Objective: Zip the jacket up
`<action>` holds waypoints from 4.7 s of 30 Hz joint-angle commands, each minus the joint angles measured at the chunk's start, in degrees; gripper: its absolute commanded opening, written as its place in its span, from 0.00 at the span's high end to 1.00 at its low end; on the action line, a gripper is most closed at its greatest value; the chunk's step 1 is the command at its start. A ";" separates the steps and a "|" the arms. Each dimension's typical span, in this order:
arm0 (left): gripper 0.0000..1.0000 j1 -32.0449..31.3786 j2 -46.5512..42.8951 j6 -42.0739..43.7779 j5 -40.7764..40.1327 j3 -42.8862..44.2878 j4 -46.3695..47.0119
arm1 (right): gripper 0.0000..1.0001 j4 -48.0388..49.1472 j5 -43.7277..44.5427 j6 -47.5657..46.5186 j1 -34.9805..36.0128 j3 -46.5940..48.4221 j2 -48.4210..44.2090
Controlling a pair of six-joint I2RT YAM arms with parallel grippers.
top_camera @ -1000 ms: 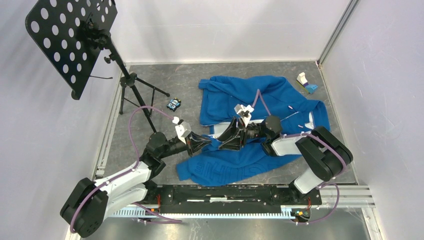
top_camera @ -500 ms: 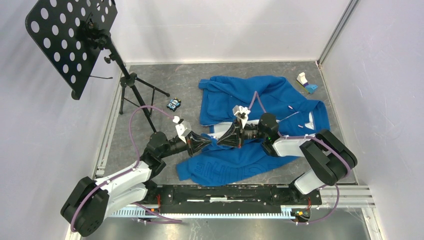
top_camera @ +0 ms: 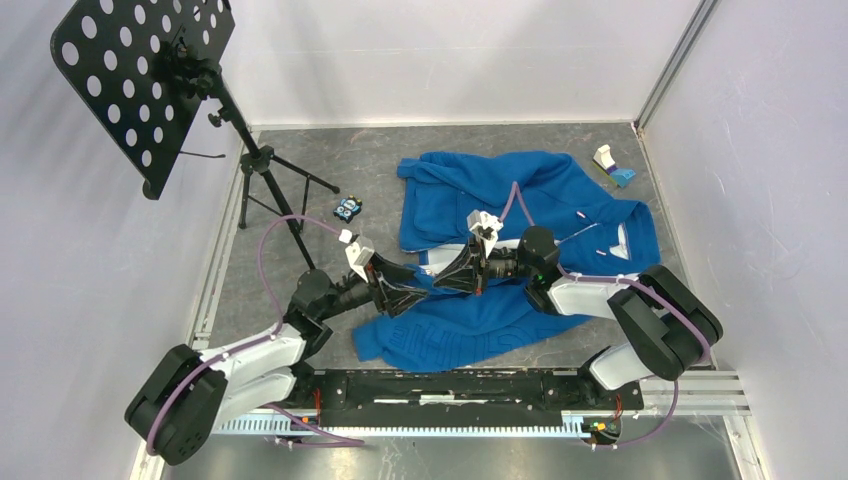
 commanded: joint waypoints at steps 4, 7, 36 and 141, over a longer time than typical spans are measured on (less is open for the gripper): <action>0.30 0.25 3.86 -2.61 -1.53 3.42 5.68 | 1.00 4.18 -0.55 0.24 0.40 0.46 -0.69; 0.44 0.31 6.62 -2.59 1.40 4.35 7.62 | 1.00 4.08 -0.81 0.02 0.40 0.54 -0.54; 0.23 8.57 25.48 -28.12 21.36 8.80 36.24 | 1.00 7.16 -1.76 2.62 0.40 0.64 0.66; 0.98 -13.05 -8.33 66.68 -17.12 31.29 -72.99 | 0.30 -22.28 -0.99 -45.86 6.45 14.19 -0.36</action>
